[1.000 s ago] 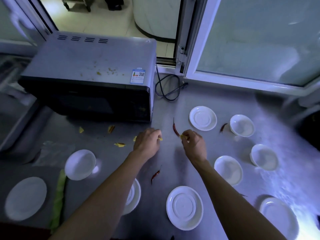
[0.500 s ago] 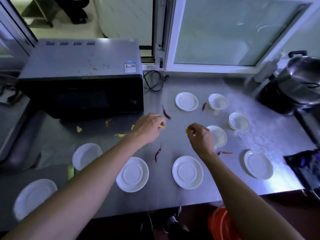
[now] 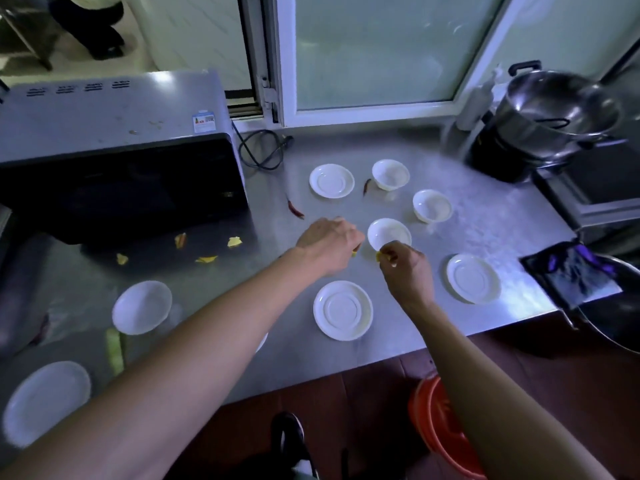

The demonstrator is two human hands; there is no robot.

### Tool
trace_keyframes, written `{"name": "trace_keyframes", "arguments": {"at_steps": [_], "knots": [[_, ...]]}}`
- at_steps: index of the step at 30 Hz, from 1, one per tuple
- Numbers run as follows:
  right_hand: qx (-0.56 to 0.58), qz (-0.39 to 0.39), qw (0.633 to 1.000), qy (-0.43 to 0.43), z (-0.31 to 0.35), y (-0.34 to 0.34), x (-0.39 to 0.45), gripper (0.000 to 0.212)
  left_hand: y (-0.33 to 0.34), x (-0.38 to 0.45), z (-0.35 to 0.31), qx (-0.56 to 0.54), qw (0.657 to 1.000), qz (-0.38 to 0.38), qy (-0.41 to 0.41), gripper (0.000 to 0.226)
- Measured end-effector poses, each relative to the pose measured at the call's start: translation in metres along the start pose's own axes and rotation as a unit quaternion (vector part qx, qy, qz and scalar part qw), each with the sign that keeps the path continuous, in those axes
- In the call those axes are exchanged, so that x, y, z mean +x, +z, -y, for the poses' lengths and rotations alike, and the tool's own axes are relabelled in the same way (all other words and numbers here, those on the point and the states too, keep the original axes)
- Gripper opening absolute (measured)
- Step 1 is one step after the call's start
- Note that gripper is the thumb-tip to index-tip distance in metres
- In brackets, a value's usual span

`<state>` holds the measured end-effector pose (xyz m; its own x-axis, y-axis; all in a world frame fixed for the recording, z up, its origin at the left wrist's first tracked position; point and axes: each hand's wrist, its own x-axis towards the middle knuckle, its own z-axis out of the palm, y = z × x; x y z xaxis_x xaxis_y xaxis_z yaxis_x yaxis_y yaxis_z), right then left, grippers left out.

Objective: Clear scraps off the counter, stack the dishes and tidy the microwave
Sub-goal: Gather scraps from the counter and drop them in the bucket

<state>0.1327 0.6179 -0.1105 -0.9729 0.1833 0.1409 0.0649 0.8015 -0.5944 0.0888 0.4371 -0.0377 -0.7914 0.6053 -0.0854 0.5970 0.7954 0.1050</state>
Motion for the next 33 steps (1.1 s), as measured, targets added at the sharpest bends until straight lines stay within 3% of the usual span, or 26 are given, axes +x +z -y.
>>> {"name": "trace_keyframes", "arguments": {"at_steps": [19,27,33], "knots": [[0.037,-0.106,0.971,0.210,-0.264,-0.148,-0.131,0.011,0.066,0.079,-0.342,-0.022,0.985,0.061,0.158,0.019],[0.036,-0.119,0.937,0.327,-0.354,-0.168,-0.216,0.006,0.133,0.087,-0.450,-0.006,0.962,0.129,0.239,0.019],[0.054,-0.116,0.902,0.411,-0.399,-0.143,-0.279,0.014,0.197,0.080,-0.493,0.002,0.942,0.189,0.277,0.021]]}}
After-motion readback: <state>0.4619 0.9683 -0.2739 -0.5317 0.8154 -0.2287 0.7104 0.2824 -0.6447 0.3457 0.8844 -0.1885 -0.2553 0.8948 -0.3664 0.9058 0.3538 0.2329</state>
